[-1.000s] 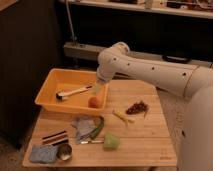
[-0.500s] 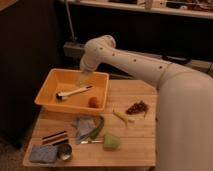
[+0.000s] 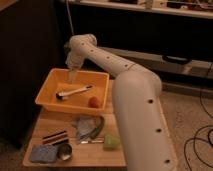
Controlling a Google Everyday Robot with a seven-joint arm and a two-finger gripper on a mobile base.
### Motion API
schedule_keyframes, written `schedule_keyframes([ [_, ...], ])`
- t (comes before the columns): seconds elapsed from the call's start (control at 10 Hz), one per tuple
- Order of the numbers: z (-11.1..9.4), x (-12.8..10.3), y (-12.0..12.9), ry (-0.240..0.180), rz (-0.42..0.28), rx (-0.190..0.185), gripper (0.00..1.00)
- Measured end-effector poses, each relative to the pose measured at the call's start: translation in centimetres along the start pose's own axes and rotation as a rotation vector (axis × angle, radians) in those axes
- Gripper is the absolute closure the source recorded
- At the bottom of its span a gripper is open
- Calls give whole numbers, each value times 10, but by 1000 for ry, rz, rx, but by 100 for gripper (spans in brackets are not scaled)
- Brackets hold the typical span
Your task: Wipe table surface with brush
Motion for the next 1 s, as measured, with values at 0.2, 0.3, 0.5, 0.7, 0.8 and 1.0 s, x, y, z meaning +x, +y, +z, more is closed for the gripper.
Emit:
schedule_keyframes([
  [0.2, 32, 17, -5, 52, -18, -70, 20],
  [0.3, 38, 21, -6, 66, -21, -85, 20],
  [0.5, 45, 24, -6, 81, -25, -102, 20],
  [0.7, 47, 21, -2, 73, -28, -101, 20],
  [0.8, 53, 21, 3, 64, -27, -103, 20],
  [1.0, 74, 29, 17, 65, -23, -118, 20],
])
